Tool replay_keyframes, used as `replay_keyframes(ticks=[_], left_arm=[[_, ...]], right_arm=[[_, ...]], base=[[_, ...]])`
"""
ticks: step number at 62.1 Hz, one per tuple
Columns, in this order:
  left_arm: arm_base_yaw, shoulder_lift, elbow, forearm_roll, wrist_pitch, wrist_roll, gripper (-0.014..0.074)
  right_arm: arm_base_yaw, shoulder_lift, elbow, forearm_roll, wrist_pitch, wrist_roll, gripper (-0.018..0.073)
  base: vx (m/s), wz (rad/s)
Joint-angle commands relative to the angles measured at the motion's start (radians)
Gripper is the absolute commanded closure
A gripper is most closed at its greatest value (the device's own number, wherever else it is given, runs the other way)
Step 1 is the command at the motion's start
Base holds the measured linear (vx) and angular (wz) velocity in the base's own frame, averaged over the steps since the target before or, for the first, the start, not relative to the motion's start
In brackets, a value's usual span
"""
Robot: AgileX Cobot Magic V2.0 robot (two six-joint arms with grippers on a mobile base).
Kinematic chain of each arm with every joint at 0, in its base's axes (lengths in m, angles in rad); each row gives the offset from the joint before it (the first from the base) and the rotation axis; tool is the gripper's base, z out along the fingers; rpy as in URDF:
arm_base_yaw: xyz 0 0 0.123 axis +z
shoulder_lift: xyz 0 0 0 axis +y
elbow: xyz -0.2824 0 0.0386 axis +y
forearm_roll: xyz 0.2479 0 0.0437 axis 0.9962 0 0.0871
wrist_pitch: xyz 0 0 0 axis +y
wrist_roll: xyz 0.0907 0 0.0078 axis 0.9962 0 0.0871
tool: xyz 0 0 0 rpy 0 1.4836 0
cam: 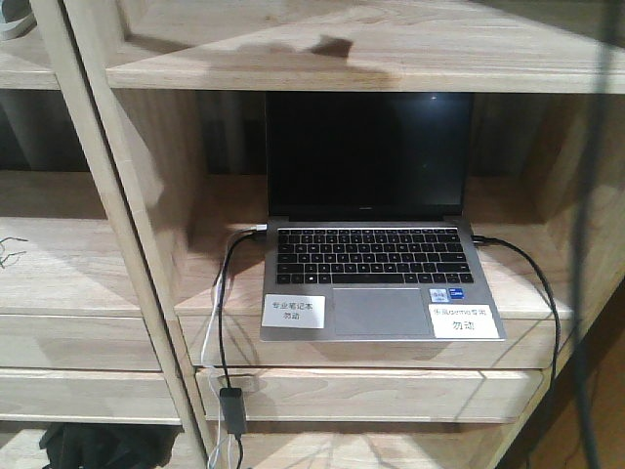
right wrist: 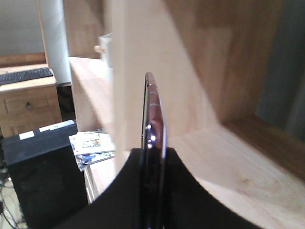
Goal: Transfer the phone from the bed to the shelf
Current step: 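Lower the phone onto the shelf above the laptop and open the right gripper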
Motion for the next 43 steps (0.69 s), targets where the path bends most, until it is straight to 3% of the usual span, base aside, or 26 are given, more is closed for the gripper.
replay_keyframes(ticks=[1, 20, 43], left_arm=[[-0.004, -0.013, -0.021, -0.009, -0.072, -0.006, 0.0595], [-0.004, -0.013, -0.021, -0.009, -0.072, -0.006, 0.0595], [-0.004, -0.013, -0.021, -0.009, -0.072, -0.006, 0.0595]], right_arm=[[-0.001, 0.043, -0.09, 0.095, -0.06, 0.016, 0.0561], [0.083, 0.267, -0.235, 0.086, -0.178, 0.028, 0.0561], [0.078, 0.369, -0.255, 0.091, -0.242, 0.031, 0.056]], base=[[0.0, 0.0], [0.0, 0.0], [0.0, 0.0]])
